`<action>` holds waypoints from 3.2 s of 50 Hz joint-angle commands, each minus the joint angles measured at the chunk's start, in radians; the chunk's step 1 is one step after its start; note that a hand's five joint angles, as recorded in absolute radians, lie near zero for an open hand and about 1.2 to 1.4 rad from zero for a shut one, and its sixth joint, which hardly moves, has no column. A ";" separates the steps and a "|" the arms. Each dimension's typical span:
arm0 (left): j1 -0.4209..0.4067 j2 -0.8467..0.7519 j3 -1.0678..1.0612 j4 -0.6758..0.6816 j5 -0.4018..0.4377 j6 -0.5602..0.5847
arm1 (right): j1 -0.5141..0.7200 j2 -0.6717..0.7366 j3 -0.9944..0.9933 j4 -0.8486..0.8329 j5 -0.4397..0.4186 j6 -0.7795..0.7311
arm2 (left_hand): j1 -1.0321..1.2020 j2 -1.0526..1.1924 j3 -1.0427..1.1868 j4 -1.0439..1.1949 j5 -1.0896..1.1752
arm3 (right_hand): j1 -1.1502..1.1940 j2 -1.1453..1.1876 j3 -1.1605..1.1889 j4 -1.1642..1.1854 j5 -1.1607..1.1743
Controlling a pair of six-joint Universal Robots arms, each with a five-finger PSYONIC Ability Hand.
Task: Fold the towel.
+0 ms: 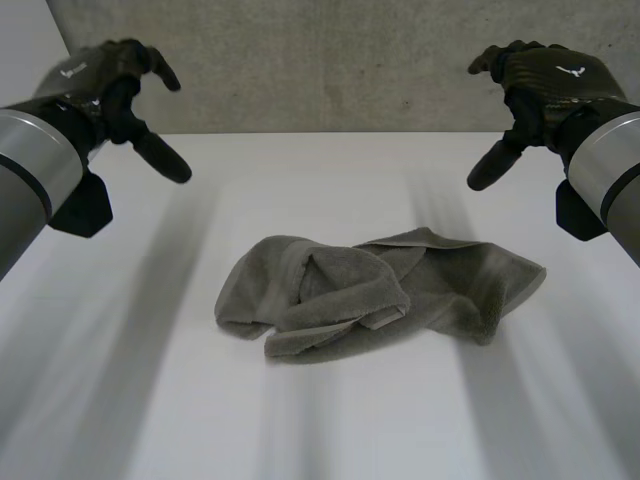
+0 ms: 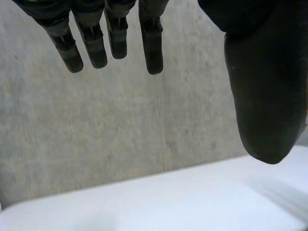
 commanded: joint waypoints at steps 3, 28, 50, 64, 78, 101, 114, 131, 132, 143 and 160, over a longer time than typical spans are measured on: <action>-0.021 -0.032 0.011 -0.047 -0.001 0.003 | -0.021 0.011 -0.010 0.002 0.055 -0.053 | -0.077 -0.063 -0.068 -0.076 -0.040 | -0.063 -0.077 -0.073 -0.080 -0.056; -0.123 -0.113 -0.020 0.001 0.025 0.032 | -0.044 0.087 -0.068 0.093 -0.010 -0.247 | -0.047 -0.034 -0.039 -0.047 -0.010 | -0.063 -0.077 -0.073 -0.080 -0.056; -0.298 -0.331 -0.100 -0.021 -0.070 0.333 | -0.084 0.147 0.450 -0.192 -0.080 -0.455 | -0.018 -0.004 -0.009 -0.018 0.019 | 0.102 0.088 0.092 0.085 0.109; -0.331 -0.434 -0.101 0.082 -0.124 0.309 | -0.098 0.324 0.491 -0.326 -0.083 -0.458 | 0.214 0.228 0.223 0.214 0.251 | 0.468 0.454 0.458 0.451 0.475; -0.328 -0.505 -0.001 0.172 -0.136 0.226 | -0.091 0.295 0.376 -0.325 -0.087 -0.496 | 1.121 1.134 1.129 1.121 1.158 | 1.158 1.145 1.149 1.141 1.165; 0.071 -0.302 0.494 0.126 -0.159 -0.230 | -0.104 0.207 -0.301 -0.252 -0.117 -0.210 | 1.121 1.134 1.129 1.121 1.158 | 1.158 1.145 1.149 1.141 1.165; 0.044 -0.296 -0.081 0.168 0.054 -0.211 | -0.095 0.224 0.072 0.048 -0.248 -0.393 | -0.012 0.002 -0.003 -0.011 0.025 | 1.158 1.145 1.149 1.141 1.165; -0.004 -0.344 -0.239 0.432 0.071 -0.165 | 0.050 -0.019 0.299 -0.037 -0.255 -0.370 | -0.027 -0.013 -0.018 -0.027 0.010 | 1.158 1.145 1.149 1.141 1.165; -0.005 -0.341 -0.250 0.453 0.072 -0.165 | 0.076 -0.053 0.293 -0.037 -0.255 -0.358 | -0.027 -0.013 -0.018 -0.027 0.010 | 1.158 1.145 1.149 1.141 1.165; -0.044 -0.348 -0.307 0.577 0.088 -0.164 | 0.118 -0.354 0.251 -0.033 -0.330 -0.240 | -0.033 -0.019 -0.024 -0.032 0.004 | 1.158 1.145 1.149 1.141 1.165; -0.173 -0.376 -0.361 0.775 0.089 -0.162 | 0.115 -0.439 0.237 -0.029 -0.387 -0.155 | -0.027 -0.013 -0.018 -0.027 0.010 | 1.158 1.145 1.149 1.141 1.165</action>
